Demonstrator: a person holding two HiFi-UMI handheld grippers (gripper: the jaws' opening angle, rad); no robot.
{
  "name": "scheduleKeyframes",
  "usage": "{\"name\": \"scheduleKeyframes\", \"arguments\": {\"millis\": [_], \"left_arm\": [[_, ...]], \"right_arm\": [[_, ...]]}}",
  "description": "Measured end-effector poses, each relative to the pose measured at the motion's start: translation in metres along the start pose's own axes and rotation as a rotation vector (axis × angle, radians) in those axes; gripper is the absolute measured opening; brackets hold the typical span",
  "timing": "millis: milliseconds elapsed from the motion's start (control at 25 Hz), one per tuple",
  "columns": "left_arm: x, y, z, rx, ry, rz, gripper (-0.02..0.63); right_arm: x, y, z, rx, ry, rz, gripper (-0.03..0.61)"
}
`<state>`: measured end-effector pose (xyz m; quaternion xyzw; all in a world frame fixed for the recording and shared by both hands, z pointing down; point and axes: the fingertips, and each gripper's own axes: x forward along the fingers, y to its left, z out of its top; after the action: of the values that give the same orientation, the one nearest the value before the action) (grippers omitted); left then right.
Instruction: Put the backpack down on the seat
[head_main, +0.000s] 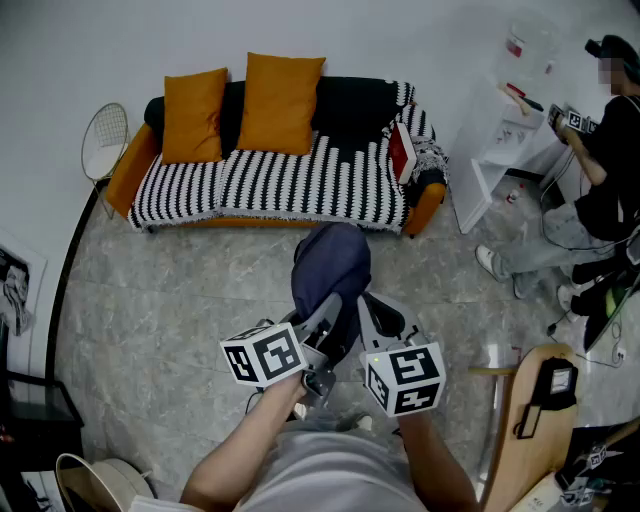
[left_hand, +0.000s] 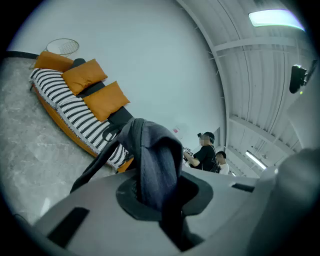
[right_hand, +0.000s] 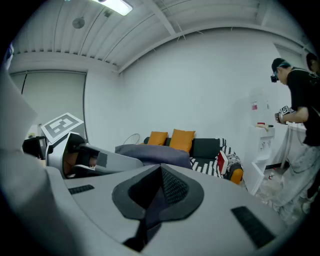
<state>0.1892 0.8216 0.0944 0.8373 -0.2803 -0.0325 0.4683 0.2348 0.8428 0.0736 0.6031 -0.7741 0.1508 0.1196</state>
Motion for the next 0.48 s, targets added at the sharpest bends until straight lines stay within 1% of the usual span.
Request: {"name": "scheduleKeyframes", "arguments": {"millis": [280,480], "left_arm": [[-0.001,0.010,0.008,-0.004,0.004,-0.014,0.041],[-0.001,0.022,0.024,-0.007,0.004,-0.024,0.041]], "right_arm": [[0.015,0.007,-0.003,0.006,0.015,-0.009,0.002],[0.032,0.015,-0.001,0.006,0.027,-0.010,0.002]]}}
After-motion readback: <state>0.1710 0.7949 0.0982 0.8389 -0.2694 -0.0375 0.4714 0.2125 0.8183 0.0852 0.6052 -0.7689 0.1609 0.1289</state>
